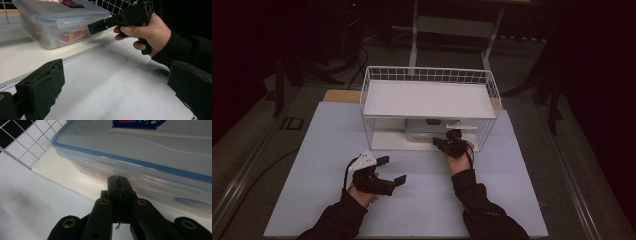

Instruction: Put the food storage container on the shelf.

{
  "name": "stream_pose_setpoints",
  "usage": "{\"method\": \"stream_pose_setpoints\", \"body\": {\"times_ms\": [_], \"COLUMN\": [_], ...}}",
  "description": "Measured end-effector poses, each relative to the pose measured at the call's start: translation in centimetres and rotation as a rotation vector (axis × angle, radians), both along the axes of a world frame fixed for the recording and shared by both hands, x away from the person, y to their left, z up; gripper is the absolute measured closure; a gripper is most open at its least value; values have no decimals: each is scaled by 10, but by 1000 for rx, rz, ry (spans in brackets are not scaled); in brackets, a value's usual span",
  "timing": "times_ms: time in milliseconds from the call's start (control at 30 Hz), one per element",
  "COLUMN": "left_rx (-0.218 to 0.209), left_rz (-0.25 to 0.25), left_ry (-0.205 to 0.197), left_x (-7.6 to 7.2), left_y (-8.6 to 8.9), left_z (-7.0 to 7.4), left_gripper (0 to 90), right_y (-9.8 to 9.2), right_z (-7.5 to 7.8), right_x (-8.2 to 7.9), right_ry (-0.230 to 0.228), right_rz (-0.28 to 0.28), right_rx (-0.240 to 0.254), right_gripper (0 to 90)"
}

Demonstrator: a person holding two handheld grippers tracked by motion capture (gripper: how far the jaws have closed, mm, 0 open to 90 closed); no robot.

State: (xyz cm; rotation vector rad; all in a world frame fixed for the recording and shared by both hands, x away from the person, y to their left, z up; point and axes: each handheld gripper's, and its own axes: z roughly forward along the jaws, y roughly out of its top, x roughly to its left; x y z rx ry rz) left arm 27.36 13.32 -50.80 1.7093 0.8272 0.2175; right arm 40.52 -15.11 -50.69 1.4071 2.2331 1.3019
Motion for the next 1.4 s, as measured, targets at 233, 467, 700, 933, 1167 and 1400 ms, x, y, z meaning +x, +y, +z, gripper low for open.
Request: {"method": "stream_pose_setpoints", "body": {"times_ms": [233, 467, 700, 933, 1167, 1400], "left_rx": [5, 12, 22, 25, 33, 36], "left_rz": [1, -3, -15, -31, -72, -97], "left_ry": [-9, -26, -33, -43, -47, -39], "left_x": [-1, -3, -5, -9, -17, -23], "left_y": [1, 0, -4, -4, -3, 0], "left_z": [1, 5, 6, 10, 15, 14], "left_gripper": [14, 14, 14, 14, 14, 14], "right_y": [0, 1, -6, -13, -28, -43], "right_z": [1, 3, 1, 6, 15, 18], "right_x": [-3, -24, -46, -67, -89, -108], "right_ry": [7, -11, -47, -110, -160, -192], "right_rz": [11, 70, 153, 177, 191, 227], "right_rx": [19, 32, 97, 67, 79, 62], "right_gripper": [865, 577, 206, 162, 162, 161]}}
